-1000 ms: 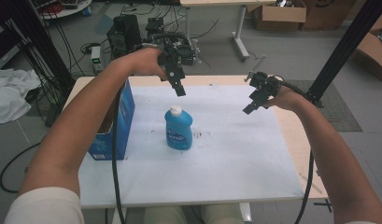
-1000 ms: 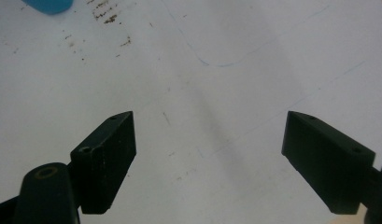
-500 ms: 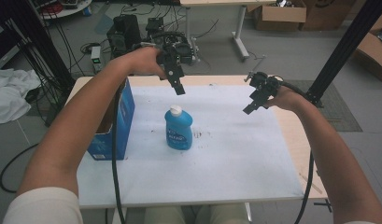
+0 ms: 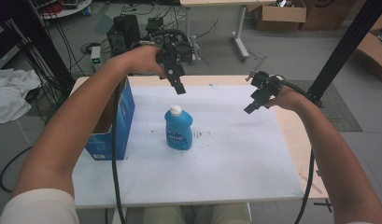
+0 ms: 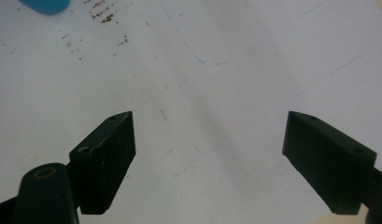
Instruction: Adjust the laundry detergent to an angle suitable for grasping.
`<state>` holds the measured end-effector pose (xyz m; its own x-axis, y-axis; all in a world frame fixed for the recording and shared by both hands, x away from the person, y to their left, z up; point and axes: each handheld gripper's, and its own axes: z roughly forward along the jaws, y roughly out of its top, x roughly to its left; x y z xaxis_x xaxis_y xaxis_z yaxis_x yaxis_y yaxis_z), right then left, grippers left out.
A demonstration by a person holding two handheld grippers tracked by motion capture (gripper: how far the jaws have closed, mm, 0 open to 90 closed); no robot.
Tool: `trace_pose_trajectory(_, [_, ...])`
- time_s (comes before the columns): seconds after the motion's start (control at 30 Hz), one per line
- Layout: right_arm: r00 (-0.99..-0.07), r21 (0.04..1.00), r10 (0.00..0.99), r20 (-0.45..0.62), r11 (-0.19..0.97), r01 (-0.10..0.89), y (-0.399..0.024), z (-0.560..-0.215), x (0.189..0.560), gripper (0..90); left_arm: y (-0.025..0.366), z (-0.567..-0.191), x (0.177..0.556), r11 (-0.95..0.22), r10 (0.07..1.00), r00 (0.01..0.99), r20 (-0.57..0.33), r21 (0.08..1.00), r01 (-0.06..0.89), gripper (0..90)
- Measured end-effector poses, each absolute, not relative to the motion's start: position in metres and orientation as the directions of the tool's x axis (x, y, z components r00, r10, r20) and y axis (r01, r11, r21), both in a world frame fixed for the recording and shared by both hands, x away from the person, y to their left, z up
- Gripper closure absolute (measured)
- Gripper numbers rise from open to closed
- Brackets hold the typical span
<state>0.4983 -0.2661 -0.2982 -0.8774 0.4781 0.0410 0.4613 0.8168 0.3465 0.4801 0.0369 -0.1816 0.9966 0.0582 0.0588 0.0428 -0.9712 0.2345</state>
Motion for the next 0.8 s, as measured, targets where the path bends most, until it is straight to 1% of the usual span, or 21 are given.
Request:
trace_pose_trajectory(0.1, [-0.878,0.348,0.478,0.038,0.817,0.46,-0.266,-0.297,0.497,17.3,0.038,-0.179,0.477,-0.974,0.055,0.996,0.067,0.225,0.038,20.8])
trace_pose_trajectory(0.37, [-0.881,0.355,0.472,0.036,0.818,0.453,-0.266,-0.295,0.494,17.6,0.04,-0.171,0.469,-0.968,0.053,0.995,0.083,0.248,0.031,20.8])
trace_pose_trajectory(0.8, [-0.878,0.358,0.477,0.037,0.814,0.458,-0.27,-0.292,0.491,17.5,0.034,-0.17,0.467,-0.97,0.046,0.996,0.077,0.24,0.026,21.0])
